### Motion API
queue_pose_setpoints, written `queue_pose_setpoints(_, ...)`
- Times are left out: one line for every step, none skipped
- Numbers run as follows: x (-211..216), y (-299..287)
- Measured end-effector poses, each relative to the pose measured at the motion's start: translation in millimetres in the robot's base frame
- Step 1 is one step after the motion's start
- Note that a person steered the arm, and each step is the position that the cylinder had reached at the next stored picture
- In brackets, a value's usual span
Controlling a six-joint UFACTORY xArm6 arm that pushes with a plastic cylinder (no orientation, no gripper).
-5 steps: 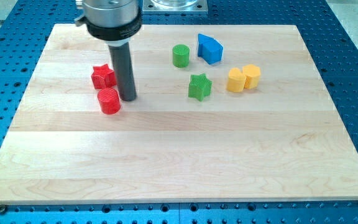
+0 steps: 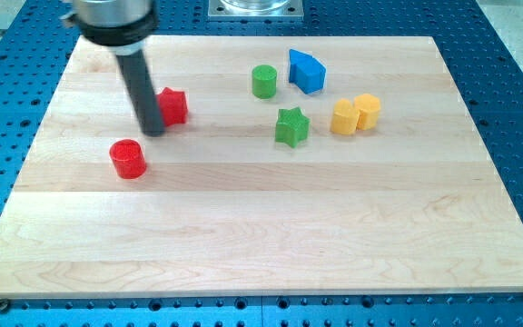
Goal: Move the red circle to the left of the red star
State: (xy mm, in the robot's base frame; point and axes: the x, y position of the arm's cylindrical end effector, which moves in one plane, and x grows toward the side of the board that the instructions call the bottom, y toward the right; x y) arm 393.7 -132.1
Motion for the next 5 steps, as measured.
queue_pose_setpoints(-19.4, -11.5)
queue_pose_setpoints(-27.3, -48.6)
queue_pose_setpoints(-76.8, -61.1)
queue_pose_setpoints(-115.0, 19.0)
queue_pose_setpoints(-102.0, 45.6)
